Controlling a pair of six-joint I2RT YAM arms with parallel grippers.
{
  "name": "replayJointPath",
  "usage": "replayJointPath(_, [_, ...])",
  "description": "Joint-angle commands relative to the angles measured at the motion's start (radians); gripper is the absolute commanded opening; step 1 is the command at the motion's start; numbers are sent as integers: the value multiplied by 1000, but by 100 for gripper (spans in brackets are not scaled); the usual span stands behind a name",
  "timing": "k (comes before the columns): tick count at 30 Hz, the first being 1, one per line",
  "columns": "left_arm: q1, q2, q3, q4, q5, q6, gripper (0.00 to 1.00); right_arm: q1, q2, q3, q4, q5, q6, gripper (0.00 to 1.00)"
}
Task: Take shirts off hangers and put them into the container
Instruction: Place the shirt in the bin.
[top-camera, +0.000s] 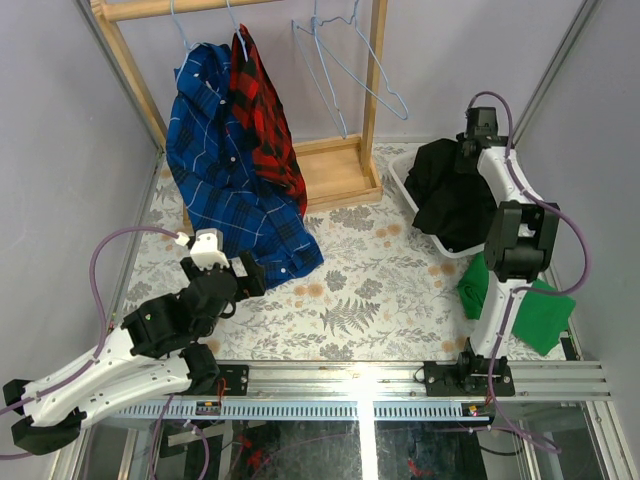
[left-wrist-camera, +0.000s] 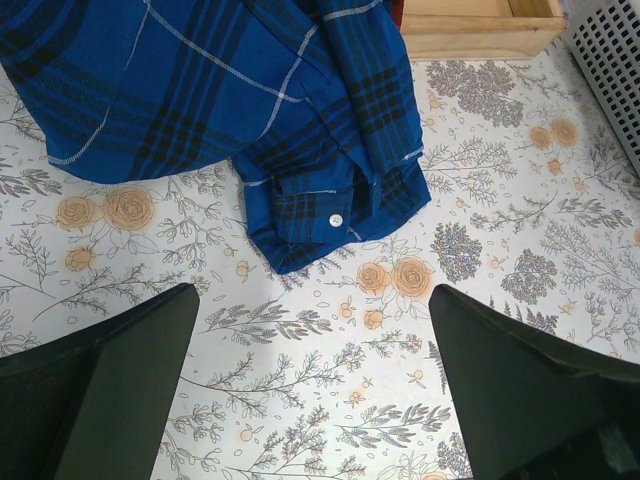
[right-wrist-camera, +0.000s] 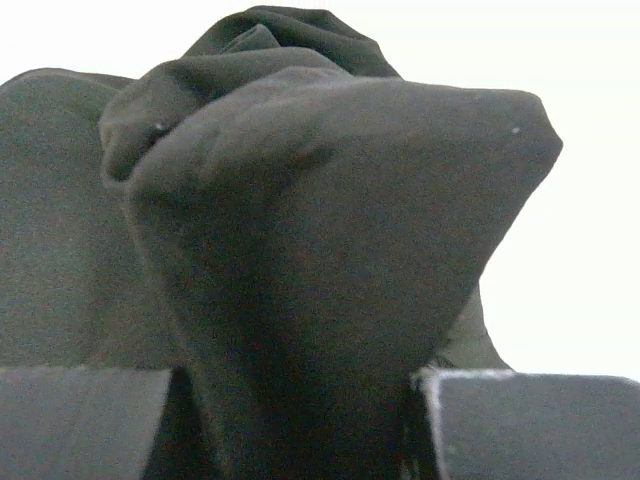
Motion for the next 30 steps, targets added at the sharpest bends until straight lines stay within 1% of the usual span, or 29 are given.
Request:
replayJointPath(1, [-2,6,15,-4,-20,-2,100,-4,190,128,-117,-60,-86,9])
replayJointPath(3, [-2,3,16,-4,-15,-2,100,-4,272,184,-211,-51,-85,10])
replayJointPath(5, [-2,3,13,-2,-13,-1,100,-4,311,179,-233,-41,-77,12])
replayJointPath(8, [-1,7,15,-1,-12,0,100,-4,307,158,-235,-20,-65,21])
replayJointPath(10, [-2,8,15,-1,-11,1,100,-4,272,157,-234,-14,-61,24])
replayJointPath(12, [-2,7,15,-1,-12,0,100,-4,217,166,-236,-9,-58,35])
replayJointPath(14, [-2,8,15,-2,-13,-1,100,-4,145,168,-236,13,-58,55])
replayJointPath(15, [-2,8,15,-3,-14,-1,100,-4,101,158,-231,24,-60,60])
replayJointPath(21, [-2,9,16,-2,-14,-1,100,-4,-161,20,-155,25,-59,81])
replayJointPath(22, [-2,9,16,-3,-13,-1,100,-4,-200,-7,-145,9,-55,84])
replayJointPath(25, [-2,13,15,-2,-14,-1,100,-4,-308,-97,-136,-52,-16,87])
replayJointPath(27, [-2,15,17,-3,-15,-1,100,-4,-374,-181,-122,-110,29,88])
replayJointPath(30, [-2,19,17,-3,-17,-1,100,-2,-503,-328,-57,-206,116,91])
